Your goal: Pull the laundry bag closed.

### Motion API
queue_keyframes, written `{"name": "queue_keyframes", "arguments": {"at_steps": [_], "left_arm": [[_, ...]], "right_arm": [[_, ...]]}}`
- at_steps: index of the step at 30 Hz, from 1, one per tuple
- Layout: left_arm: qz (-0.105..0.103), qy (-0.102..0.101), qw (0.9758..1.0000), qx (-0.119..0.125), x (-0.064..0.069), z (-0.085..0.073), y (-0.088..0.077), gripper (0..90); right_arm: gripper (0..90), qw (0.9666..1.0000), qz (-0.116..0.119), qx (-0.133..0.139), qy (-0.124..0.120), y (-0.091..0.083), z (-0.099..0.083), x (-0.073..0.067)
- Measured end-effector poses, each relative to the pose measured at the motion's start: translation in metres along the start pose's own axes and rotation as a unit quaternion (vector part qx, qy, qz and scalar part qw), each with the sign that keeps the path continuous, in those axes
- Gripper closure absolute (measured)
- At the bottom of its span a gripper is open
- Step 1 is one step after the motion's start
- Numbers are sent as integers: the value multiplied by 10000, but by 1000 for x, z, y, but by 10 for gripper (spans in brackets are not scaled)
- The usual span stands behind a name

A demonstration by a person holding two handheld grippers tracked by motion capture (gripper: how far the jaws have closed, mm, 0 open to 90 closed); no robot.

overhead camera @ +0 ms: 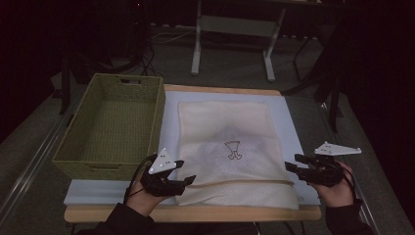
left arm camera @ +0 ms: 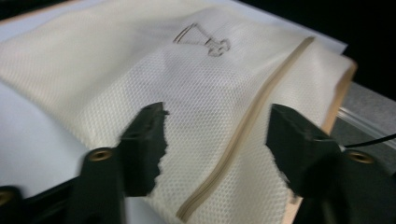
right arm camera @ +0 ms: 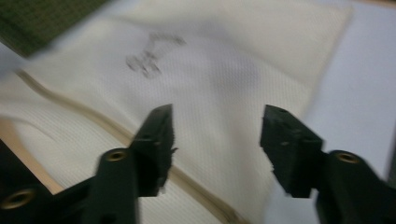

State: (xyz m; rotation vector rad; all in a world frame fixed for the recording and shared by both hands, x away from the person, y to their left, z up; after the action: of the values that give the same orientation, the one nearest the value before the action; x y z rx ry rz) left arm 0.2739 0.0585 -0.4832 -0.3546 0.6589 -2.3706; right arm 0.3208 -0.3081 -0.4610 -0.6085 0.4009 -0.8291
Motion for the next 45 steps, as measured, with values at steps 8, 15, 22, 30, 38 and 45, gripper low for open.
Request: {"name": "queue_keyframes", "arguments": {"at_steps": [8, 15, 22, 30, 38, 45], "left_arm": [[-43, 48, 9994, 348, 2, 6, -6, 117], [83, 58, 9989, 456, -1, 3, -7, 68], [186, -7, 9986, 490, -9, -9, -10, 68], [72, 23, 9988, 493, -9, -16, -9, 68], [-36, 76, 9994, 345, -5, -24, -3, 68], [-25, 113, 9995, 278, -6, -29, -2, 68]], "right_arm": [[212, 9984, 299, 438, -206, 9, 25, -35], [186, 9974, 318, 524, -373, 23, 30, -51], [189, 9969, 266, 541, -497, 35, 22, -58], [189, 9961, 236, 569, -629, 47, 9, -59], [189, 9969, 50, 555, -559, 49, -8, -47], [193, 9975, -138, 528, -456, 45, -24, -34]]}}
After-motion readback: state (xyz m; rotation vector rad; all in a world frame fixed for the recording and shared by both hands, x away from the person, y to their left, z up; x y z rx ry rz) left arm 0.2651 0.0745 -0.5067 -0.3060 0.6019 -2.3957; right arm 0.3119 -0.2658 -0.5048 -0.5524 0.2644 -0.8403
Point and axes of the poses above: each handheld gripper's, and its own axes: y roughly forward along the jaws, z roughly out of its top, x roughly to its right, the point moved 7 cm from there along y, roughly forward along the jaws, and after that the axes turned 1 degree about -x, right-handed, at the moved point
